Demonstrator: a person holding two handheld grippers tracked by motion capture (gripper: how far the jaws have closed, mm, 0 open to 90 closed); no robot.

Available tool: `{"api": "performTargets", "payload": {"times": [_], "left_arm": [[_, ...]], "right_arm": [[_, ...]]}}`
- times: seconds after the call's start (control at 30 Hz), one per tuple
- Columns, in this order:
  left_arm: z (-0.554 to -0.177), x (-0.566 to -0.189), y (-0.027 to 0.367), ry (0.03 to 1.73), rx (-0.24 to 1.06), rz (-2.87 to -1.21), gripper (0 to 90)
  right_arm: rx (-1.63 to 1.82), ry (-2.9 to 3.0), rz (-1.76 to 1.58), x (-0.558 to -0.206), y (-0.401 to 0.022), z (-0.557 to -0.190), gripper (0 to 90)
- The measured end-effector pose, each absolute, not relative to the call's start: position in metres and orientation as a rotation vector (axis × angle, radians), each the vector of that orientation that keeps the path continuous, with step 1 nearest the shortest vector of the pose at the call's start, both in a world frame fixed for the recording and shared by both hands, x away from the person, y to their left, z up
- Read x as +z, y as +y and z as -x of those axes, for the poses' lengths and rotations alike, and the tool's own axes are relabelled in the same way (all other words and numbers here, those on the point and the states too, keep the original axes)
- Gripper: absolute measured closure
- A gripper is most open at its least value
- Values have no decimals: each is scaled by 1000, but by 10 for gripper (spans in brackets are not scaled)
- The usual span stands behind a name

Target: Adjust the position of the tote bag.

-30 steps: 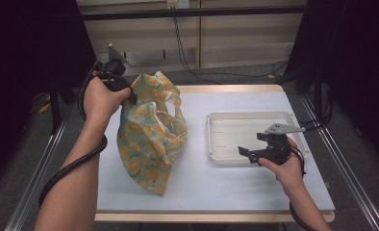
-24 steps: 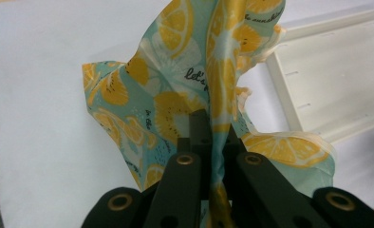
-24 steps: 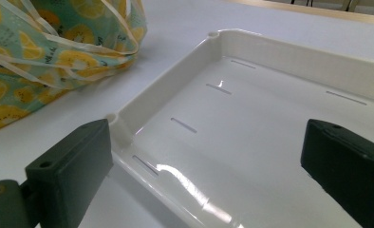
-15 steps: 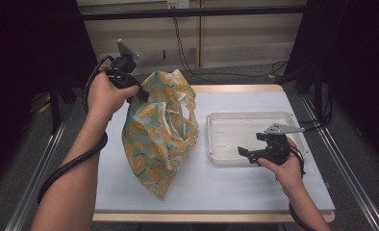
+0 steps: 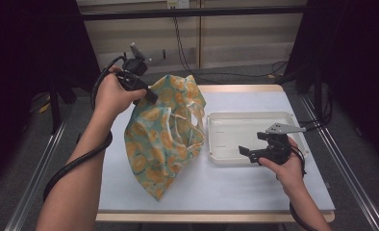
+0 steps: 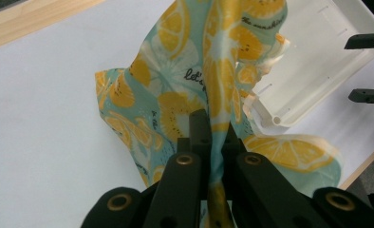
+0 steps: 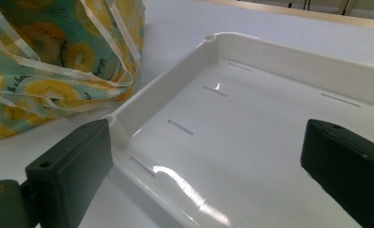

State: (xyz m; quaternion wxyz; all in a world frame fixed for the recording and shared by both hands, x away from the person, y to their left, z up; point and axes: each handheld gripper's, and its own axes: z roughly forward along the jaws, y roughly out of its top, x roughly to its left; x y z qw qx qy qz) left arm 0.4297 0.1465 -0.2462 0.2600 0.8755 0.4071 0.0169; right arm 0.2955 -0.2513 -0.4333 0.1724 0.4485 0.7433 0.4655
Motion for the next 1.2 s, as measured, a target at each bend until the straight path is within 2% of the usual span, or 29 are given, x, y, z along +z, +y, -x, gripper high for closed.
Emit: {"api": "performTargets", "payload": {"times": [0.2,0.33,0.4,0.47,0.57,0.7,0.93,0.97,1.0,1.07,1.1,1.13,1.2], "left_arm": [[-428,-250,154,1169,60,-2318,886],[-422,-246,157,1217,89,-2273,713],[-418,-246,158,1229,118,-2268,591],[-415,-247,160,1250,103,-2271,581],[-411,-250,162,1271,133,-2260,512],[-409,-251,165,1276,108,-2265,501],[-409,-257,165,1304,52,-2254,551],[-410,-258,166,1302,32,-2246,601],[-410,-258,166,1283,35,-2269,687],[-410,-258,166,1287,24,-2267,755],[-411,-257,167,1275,29,-2269,755],[-410,-256,167,1276,38,-2268,828],[-411,-255,167,1270,48,-2277,865]], "right_arm": [[1323,2108,-1270,-434,-251,-296,30],[1322,2112,-1268,-434,-251,-296,30],[1322,2112,-1270,-434,-250,-296,30],[1322,2114,-1266,-434,-250,-296,30],[1320,2116,-1265,-435,-249,-296,30],[1321,2117,-1266,-434,-249,-296,30],[1319,2113,-1272,-435,-250,-296,30],[1320,2113,-1272,-434,-250,-296,30],[1320,2112,-1273,-434,-250,-296,30],[1321,2112,-1272,-434,-250,-296,30],[1321,2112,-1272,-434,-250,-296,30],[1321,2111,-1277,-435,-251,-296,30],[1321,2112,-1275,-435,-251,-296,30]]}}
